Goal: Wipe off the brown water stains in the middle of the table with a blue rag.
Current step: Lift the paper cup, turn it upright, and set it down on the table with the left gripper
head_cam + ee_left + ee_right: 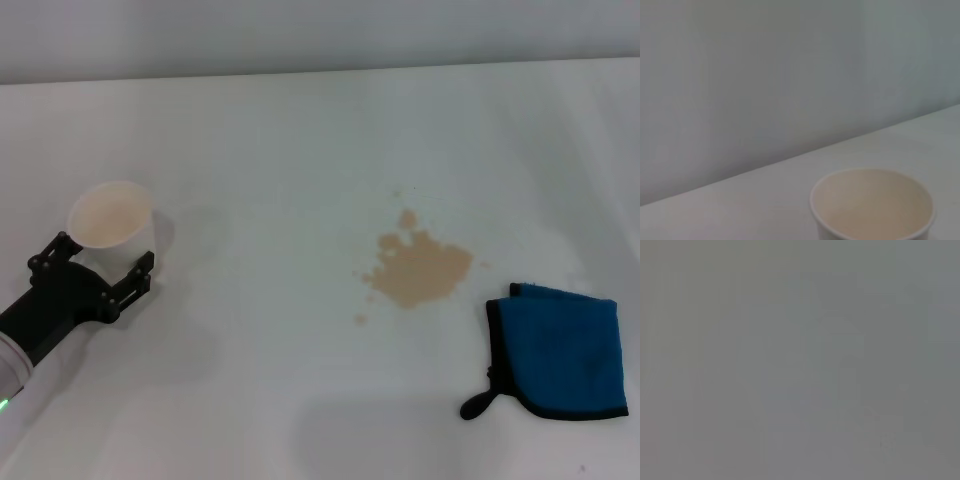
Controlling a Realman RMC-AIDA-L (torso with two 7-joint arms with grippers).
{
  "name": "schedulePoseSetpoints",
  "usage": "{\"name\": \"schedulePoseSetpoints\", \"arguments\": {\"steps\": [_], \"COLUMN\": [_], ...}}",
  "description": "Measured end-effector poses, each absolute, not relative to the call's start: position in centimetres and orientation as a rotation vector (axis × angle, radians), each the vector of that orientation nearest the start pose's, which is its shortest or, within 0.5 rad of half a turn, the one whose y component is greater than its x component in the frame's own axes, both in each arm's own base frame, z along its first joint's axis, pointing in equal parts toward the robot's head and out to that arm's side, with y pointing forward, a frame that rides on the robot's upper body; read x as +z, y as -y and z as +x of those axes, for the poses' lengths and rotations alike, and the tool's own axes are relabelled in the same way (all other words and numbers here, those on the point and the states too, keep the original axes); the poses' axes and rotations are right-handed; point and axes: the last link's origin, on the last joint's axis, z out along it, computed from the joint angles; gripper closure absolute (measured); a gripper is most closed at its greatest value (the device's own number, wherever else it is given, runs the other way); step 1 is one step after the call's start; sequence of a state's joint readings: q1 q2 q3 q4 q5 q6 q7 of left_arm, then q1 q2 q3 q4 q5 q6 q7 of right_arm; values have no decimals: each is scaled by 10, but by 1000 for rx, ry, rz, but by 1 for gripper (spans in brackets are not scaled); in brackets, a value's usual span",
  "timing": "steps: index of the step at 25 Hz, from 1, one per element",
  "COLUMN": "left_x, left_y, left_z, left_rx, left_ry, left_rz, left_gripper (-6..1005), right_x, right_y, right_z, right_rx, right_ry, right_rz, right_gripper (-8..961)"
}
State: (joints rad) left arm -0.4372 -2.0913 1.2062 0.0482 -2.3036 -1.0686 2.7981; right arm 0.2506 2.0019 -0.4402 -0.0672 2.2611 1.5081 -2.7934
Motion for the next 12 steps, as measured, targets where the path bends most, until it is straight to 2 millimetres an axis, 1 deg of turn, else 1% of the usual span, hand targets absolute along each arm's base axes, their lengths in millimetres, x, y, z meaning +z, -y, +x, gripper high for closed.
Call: {"name": "schedulePoseSetpoints", "arguments": {"steps": [10, 12], "left_x": [-69, -70], "left_y": [-298, -297], "left_z": [-346, -347], "left_rx": [-434, -425], "left_ry": [500, 503], "left_rz": [-2155, -2158], "left_gripper": [186, 186], "right_x": [89, 89], "right_y": [-254, -254], "right_z": [394, 394], "right_rx": [736, 736], "right_ry": [-419, -419], "right_rz": [-1324, -1324], "right_gripper": [336, 336]}}
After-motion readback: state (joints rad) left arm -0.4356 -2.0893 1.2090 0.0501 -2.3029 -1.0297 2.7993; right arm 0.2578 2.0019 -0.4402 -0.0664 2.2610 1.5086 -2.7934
